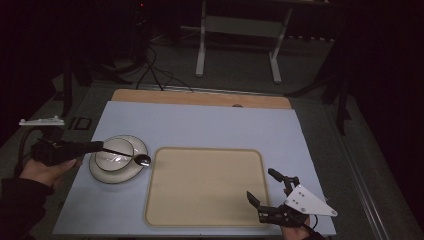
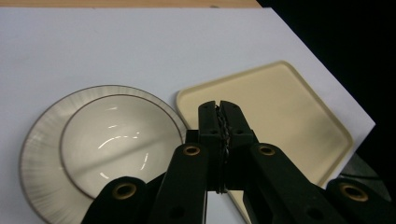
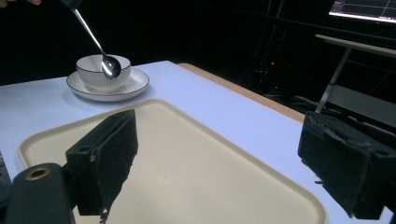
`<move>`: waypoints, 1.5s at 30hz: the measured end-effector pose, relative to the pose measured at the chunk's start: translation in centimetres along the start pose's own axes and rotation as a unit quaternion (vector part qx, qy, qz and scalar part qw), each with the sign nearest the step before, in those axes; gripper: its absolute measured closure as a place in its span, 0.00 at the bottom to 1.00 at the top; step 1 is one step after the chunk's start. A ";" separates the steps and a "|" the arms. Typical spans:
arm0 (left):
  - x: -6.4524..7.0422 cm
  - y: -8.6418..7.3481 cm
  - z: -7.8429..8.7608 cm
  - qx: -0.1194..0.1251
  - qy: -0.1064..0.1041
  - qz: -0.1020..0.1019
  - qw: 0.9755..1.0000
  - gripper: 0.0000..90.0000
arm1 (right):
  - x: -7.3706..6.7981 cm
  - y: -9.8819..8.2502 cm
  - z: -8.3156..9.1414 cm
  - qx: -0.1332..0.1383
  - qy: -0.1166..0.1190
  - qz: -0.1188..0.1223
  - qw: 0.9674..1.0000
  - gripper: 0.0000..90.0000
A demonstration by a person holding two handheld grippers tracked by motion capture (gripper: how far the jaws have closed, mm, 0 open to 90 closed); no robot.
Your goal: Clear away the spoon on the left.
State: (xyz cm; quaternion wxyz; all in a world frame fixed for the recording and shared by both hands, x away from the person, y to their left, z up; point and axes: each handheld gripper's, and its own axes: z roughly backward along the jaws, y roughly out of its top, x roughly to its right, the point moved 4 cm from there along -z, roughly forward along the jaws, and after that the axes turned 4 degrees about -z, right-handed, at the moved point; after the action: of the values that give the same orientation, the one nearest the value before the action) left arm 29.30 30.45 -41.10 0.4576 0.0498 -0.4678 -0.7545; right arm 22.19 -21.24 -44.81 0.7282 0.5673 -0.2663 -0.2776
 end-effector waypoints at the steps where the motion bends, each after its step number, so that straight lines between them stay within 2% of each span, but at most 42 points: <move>1: 0.1 0.2 -0.4 -0.005 -0.010 -0.005 1.000 0.99 | 0.0 0.0 0.0 0.000 0.000 0.000 1.000 0.13; 6: 0.8 0.4 -1.8 -0.033 -0.041 -0.031 0.998 0.99 | 0.0 -0.1 -0.1 -0.003 0.000 0.000 1.000 0.13; 10: 1.7 0.7 -3.2 -0.068 -0.063 -0.054 0.994 0.99 | 0.0 -0.1 -0.1 -0.004 0.000 0.001 1.000 0.13; 15: 2.3 1.2 -4.4 -0.087 -0.083 -0.071 0.990 0.99 | -0.1 -0.1 0.0 -0.004 0.001 0.000 1.000 0.13; 17: 2.6 1.3 -5.0 -0.099 -0.093 -0.080 0.988 0.99 | -0.1 -0.1 -0.1 -0.004 0.001 0.001 1.000 0.13; 18: 2.6 1.3 -5.0 -0.099 -0.093 -0.080 0.988 0.99 | -0.1 -0.1 -0.1 -0.004 0.001 0.000 1.000 0.13; 19: 2.9 1.2 -5.8 -0.123 -0.107 -0.091 0.982 0.99 | 0.0 -0.1 -0.1 -0.005 0.002 0.001 1.000 0.13; 20: 3.1 1.2 -6.1 -0.132 -0.111 -0.095 0.980 0.99 | 0.0 -0.1 -0.1 -0.006 0.002 0.001 1.000 0.13; 23: 3.3 1.2 -6.8 -0.149 -0.120 -0.102 0.976 0.99 | 0.0 -0.1 -0.1 -0.005 0.002 0.001 1.000 0.13; 24: 3.3 1.2 -6.8 -0.149 -0.120 -0.102 0.976 0.99 | 0.0 -0.1 -0.1 -0.005 0.002 0.001 1.000 0.13; 26: 3.4 1.2 -7.1 -0.157 -0.122 -0.105 0.974 0.99 | 0.0 -0.1 -0.1 -0.005 0.001 0.001 1.000 0.13; 29: 3.7 1.1 -7.5 -0.172 -0.131 -0.112 0.970 0.99 | -0.1 -0.1 -0.1 -0.005 0.001 0.002 1.000 0.13; 31: 4.0 0.9 -7.7 -0.186 -0.144 -0.123 0.964 0.99 | -0.1 -0.1 -0.1 -0.005 0.001 0.001 1.000 0.13; 33: 4.1 0.8 -8.0 -0.197 -0.150 -0.130 0.960 0.99 | 0.0 -0.1 -0.1 -0.006 0.002 0.001 1.000 0.13; 35: 4.2 0.7 -8.2 -0.206 -0.154 -0.129 0.958 0.99 | -0.1 -0.1 -0.1 -0.005 0.002 0.001 1.000 0.13; 36: 4.2 0.7 -8.5 -0.213 -0.158 -0.134 0.955 0.99 | -0.1 -0.1 -0.1 -0.005 0.002 0.001 1.000 0.13; 37: 4.3 0.7 -8.6 -0.216 -0.160 -0.133 0.954 0.99 | -0.1 -0.1 -0.1 -0.006 0.001 0.002 1.000 0.13; 38: 4.4 0.6 -8.8 -0.222 -0.165 -0.136 0.951 0.99 | -0.1 -0.1 -0.1 -0.006 0.002 0.002 1.000 0.13; 42: 4.6 0.4 -9.6 -0.235 -0.169 -0.136 0.948 0.99 | 0.0 -0.1 -0.1 -0.006 0.002 0.001 1.000 0.13; 45: 4.9 0.3 -10.1 -0.246 -0.177 -0.142 0.943 0.99 | 0.0 -0.1 0.0 -0.005 0.002 0.001 1.000 0.13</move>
State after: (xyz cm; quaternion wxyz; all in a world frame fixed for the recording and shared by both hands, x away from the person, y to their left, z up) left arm 31.80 20.14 -44.79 0.2541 -0.1327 -0.3293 -0.8996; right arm 22.18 -21.23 -44.95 0.7321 0.5636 -0.2640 -0.2770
